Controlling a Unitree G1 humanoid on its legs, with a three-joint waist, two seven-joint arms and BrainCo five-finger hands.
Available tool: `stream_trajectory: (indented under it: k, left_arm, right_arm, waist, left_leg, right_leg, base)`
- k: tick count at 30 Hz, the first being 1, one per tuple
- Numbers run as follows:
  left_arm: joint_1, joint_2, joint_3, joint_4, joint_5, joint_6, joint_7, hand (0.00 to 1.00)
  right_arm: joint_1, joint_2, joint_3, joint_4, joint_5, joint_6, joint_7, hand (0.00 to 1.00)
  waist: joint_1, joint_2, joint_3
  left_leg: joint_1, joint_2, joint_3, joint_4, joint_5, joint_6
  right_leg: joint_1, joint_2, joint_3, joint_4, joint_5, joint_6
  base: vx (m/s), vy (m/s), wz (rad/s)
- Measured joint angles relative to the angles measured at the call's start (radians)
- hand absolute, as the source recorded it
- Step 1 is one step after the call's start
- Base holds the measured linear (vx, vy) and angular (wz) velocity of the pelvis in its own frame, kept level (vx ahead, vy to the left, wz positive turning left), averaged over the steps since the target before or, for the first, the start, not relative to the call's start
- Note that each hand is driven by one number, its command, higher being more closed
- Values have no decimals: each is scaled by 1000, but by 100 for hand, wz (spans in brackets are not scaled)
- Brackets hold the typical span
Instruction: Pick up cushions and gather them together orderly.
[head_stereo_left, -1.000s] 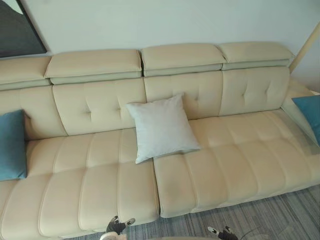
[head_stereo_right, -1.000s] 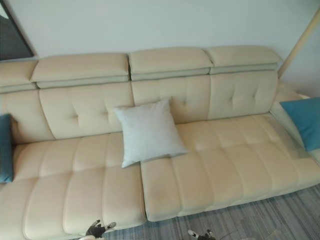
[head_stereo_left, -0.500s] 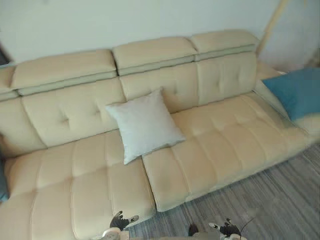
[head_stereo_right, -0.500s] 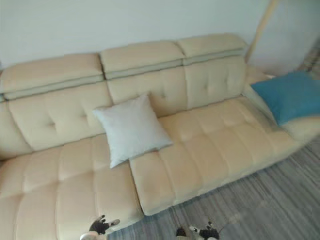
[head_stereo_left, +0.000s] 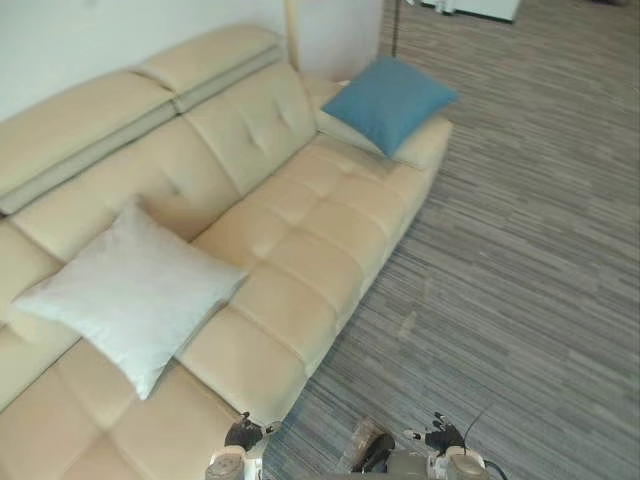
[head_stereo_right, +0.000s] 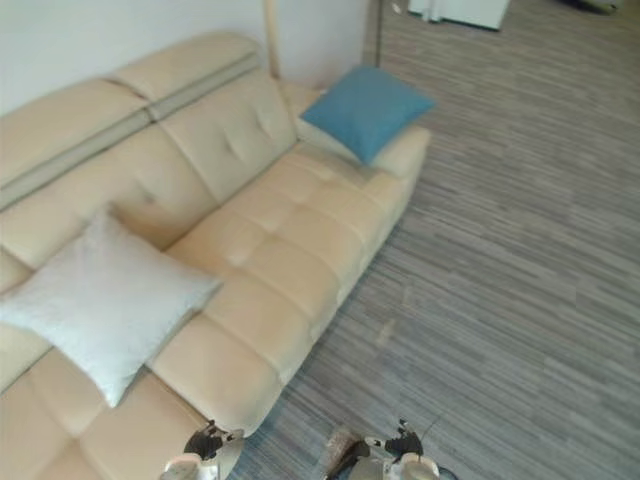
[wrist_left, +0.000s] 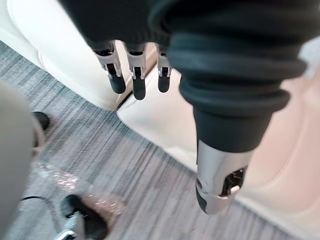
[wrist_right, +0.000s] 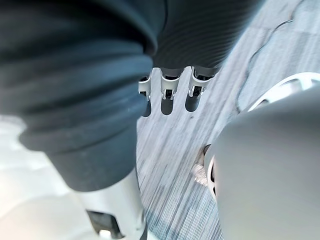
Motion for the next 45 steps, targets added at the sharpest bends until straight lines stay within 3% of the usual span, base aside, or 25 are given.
stream_trajectory:
  k: [1, 2, 3, 4, 5, 7, 10, 11, 12, 13, 15, 18, 20, 23, 26, 29, 30, 31, 32, 35, 37, 39, 42, 43, 45]
  left_arm:
    - [-1, 2, 0, -1, -1, 0, -1, 0]
    - [4, -2, -1, -3, -1, -1, -1, 0]
    - [4, -2, -2, -4, 0, -3, -3, 0]
    - [3, -4, -2, -8, 0, -4, -7, 0]
    - [1, -4, -4, -19, 0, -4, -12, 0]
    - [1, 0, -23, -31, 0, -8, -14, 0]
    - [-2, 4, -49, -45, 1, -14, -14, 0]
    - [-9, 1, -48, -45, 1, -17, -13, 0]
    - [-19, -2, -47, -44, 2, -19, -13, 0]
    - [-19, -3, -47, -44, 2, -20, -13, 0]
    - [-21, -1, -43, -42, 2, -19, -12, 0]
    - [-24, 5, -39, -42, 2, -18, -8, 0]
    - [-24, 16, -50, -22, 1, -16, -7, 0]
    - [-20, 24, -78, -14, 0, -1, 4, 0]
    - [-29, 26, -80, -14, 0, 1, 7, 0]
    - [-27, 33, -80, -12, 1, 1, 9, 0]
    - [-18, 47, -80, -8, 1, 0, 7, 0]
    - [-29, 26, -75, 8, 1, 1, 10, 0]
    - [-25, 18, -71, 9, 1, -3, 7, 0]
    - [-16, -3, -27, -6, 1, -4, 6, 0]
    - [-12, -10, 2, -33, 0, -3, 3, 0]
    - [-14, -7, -1, -48, 0, -7, -2, 0]
    - [-17, -3, -19, -62, 0, -12, 0, 0]
    - [-17, -4, -22, -63, 0, -16, 0, 0]
    - [-18, -6, -26, -64, -1, -20, 2, 0]
  right_arm:
    - [1, -2, 3, 6, 1, 0, 0, 0]
    - [2, -10, 25, 21, 1, -2, 0, 0]
    - [1, -16, 26, 24, 2, -2, 0, 0]
    - [-1, -29, 27, 23, 6, -2, -1, 0]
    - [0, -31, 22, 25, 13, -2, -1, 0]
    - [23, -43, -11, 37, 44, -1, -3, 0]
    - [42, -40, -28, 31, 68, 0, -4, 0]
    - [43, -34, -34, 21, 83, 0, -4, 0]
    - [43, -22, -53, 19, 88, 0, -4, 0]
    - [43, -19, -56, 19, 88, 0, -4, 0]
    - [38, 1, -60, 14, 88, -2, -4, 0]
    - [56, 33, -62, -21, 88, -6, 1, 0]
    - [51, 33, -72, -20, 89, -9, 3, 0]
    - [47, 32, -82, -19, 89, -11, 15, 0]
    - [43, 31, -89, -20, 88, -12, 18, 0]
    - [44, 28, -94, -21, 89, -14, 18, 0]
    - [55, 32, -101, -18, 91, -15, 18, 0]
    - [44, 18, -112, -18, 98, -17, 19, 0]
    - [38, 9, -111, -18, 98, -18, 17, 0]
    - [56, 16, -141, -19, 100, -20, 17, 0]
    - [65, 15, -117, -22, 120, -19, 16, 0]
    - [61, 21, -111, -17, 122, -18, 16, 0]
    - [53, 24, -109, -15, 130, -15, 16, 0]
    - [48, 27, -108, -16, 131, -14, 16, 0]
    - [52, 35, -106, -18, 130, -15, 15, 0]
  waist:
    - [-1, 1, 2]
    - [1, 7, 6]
    - [11, 8, 7]
    - [19, 18, 13]
    - [20, 20, 15]
    - [21, 11, 20]
    - [22, 12, 20]
    - [28, 15, 21]
    - [43, 18, 22]
    - [44, 18, 22]
    - [48, 18, 18]
    - [73, -17, 25]
    - [66, -28, 24]
    - [38, -18, 27]
    - [30, -16, 29]
    - [21, -23, 32]
    - [16, -57, 29]
    - [16, -12, 46]
    - [18, -3, 42]
    - [17, 11, 40]
    - [21, 15, 45]
    - [32, 10, 46]
    - [39, 6, 48]
    - [42, 6, 48]
    - [47, 6, 48]
  left_leg:
    - [-32, 61, -14, 159, 8, -6]
    - [-86, 134, -71, 354, 53, 41]
    - [-119, 154, -118, 453, 51, 68]
    - [-171, 135, -194, 533, 11, 92]
    - [-220, 86, -278, 547, -18, 66]
    - [-324, -32, -403, 443, -53, 21]
    - [-398, -118, -441, 89, -28, 39]
    - [-413, -143, -481, -32, 4, 43]
    - [-430, -173, -581, -170, 97, 39]
    - [-428, -178, -599, -176, 116, 42]
    - [-409, -183, -604, -153, 170, 100]
    - [-330, -177, -474, -116, 94, 113]
    - [-220, -191, -427, -128, 60, 132]
    - [-107, -177, -439, -205, 55, 134]
    - [-78, -137, -476, -237, 55, 134]
    - [-69, -114, -513, -239, 51, 126]
    - [-40, -134, -541, -236, 21, 72]
    - [-8, -91, -563, -231, -9, 26]
    - [-14, -79, -573, -200, -9, 25]
    - [-162, -19, -662, 165, 10, -1]
    - [-290, 34, -687, 470, 110, -17]
    - [-376, 40, -637, 580, 27, -3]
    - [-441, -37, -532, 333, -27, 19]
    - [-448, -81, -528, 169, -4, 36]
    - [-444, -152, -550, -136, 153, 30]
  right_leg:
    - [19, 31, 43, -24, 2, -5]
    - [56, 77, 101, -71, 8, -22]
    - [74, 97, 134, -91, 10, -25]
    - [95, 117, 187, -106, 2, -38]
    - [108, 120, 216, -116, 2, -38]
    - [158, 118, 271, -153, 4, -31]
    - [173, 125, 331, -190, -1, -2]
    - [178, 132, 355, -209, 3, 4]
    - [201, 149, 398, -240, 6, 31]
    - [201, 152, 407, -244, 7, 41]
    - [203, 148, 469, -213, -30, 67]
    - [128, 65, 503, 92, -149, 184]
    - [23, -29, 425, 429, -135, 221]
    - [5, -92, 264, 510, -178, 149]
    - [-47, -79, 229, 318, -167, 140]
    - [-76, -33, 352, 21, -6, 151]
    - [-63, -40, 456, -74, 120, 154]
    - [-60, -12, 447, -9, 121, 129]
    - [-65, -7, 445, 31, 61, 116]
    - [0, 12, 395, 68, -45, 102]
    - [84, 36, 373, 59, -94, 82]
    - [164, 45, 362, 7, -100, 70]
    - [239, 37, 353, -79, -93, 85]
    - [255, 29, 348, -95, -98, 94]
    - [303, 28, 352, -129, -116, 133]
  base:
    - [186, -248, -125]
    - [221, -246, -133]
    - [190, -148, -148]
    - [213, -74, -126]
    - [221, -29, -129]
    - [225, -15, -90]
    - [183, 31, -73]
    - [337, 114, -96]
    - [311, 114, -85]
    - [310, 129, -85]
    - [300, 152, -81]
    - [396, 142, -106]
    - [376, 120, -72]
    - [376, 14, 2]
    - [364, -120, 22]
    - [317, -241, 33]
    - [387, -351, 41]
    - [319, -294, 34]
    - [407, -408, 23]
    - [337, -333, 33]
    - [336, -207, 31]
    - [307, -118, 15]
    - [306, -9, -1]
    - [332, 95, -10]
    - [389, 141, -18]
